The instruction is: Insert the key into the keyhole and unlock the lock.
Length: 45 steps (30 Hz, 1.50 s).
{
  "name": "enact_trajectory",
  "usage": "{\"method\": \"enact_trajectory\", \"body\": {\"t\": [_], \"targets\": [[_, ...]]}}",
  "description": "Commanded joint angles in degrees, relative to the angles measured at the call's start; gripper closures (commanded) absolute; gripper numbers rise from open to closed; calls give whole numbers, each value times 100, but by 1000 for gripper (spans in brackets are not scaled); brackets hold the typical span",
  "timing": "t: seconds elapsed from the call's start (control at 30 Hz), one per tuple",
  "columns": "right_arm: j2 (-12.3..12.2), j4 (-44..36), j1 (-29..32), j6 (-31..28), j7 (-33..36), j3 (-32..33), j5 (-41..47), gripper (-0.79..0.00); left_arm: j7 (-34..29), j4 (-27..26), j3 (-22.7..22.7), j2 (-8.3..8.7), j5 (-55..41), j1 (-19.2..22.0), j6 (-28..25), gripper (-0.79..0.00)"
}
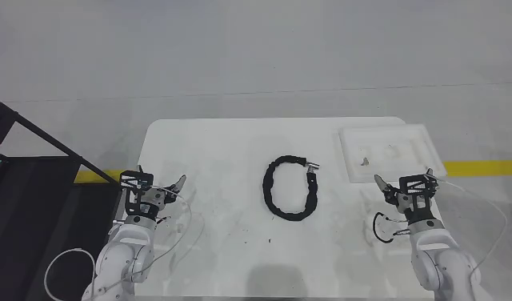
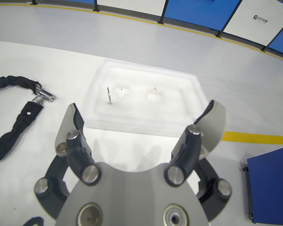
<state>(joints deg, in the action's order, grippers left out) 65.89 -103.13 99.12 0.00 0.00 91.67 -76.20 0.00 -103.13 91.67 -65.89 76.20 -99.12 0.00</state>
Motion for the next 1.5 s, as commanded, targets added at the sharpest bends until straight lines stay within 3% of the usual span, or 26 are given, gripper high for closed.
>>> {"method": "enact_trajectory", "body": {"t": [0.0, 0.63, 0.73, 0.93, 1.1, 1.27, 1.47], "targets": [[0, 0, 0, 0, 0, 0, 0, -784, 0, 0, 0, 0, 0, 0, 0, -785], [1, -1, -30, -97, 78, 9, 110, -785, 0, 0, 0, 0, 0, 0, 0, -785], [-10, -97, -276, -63, 485, 122, 40, -785, 0, 0, 0, 0, 0, 0, 0, -785], [-78, -657, -569, -544, 1617, 449, -134, -785, 0, 0, 0, 0, 0, 0, 0, -785], [-148, -908, -1029, -1172, 3469, 577, -68, -785, 0, 0, 0, 0, 0, 0, 0, -785], [-205, -698, -1580, -1973, 4935, 322, 92, -785, 0, 0, 0, 0, 0, 0, 0, -785], [-228, 17, -2340, -2410, 5746, -77, 175, -785, 0, 0, 0, 0, 0, 0, 0, -785]]}}
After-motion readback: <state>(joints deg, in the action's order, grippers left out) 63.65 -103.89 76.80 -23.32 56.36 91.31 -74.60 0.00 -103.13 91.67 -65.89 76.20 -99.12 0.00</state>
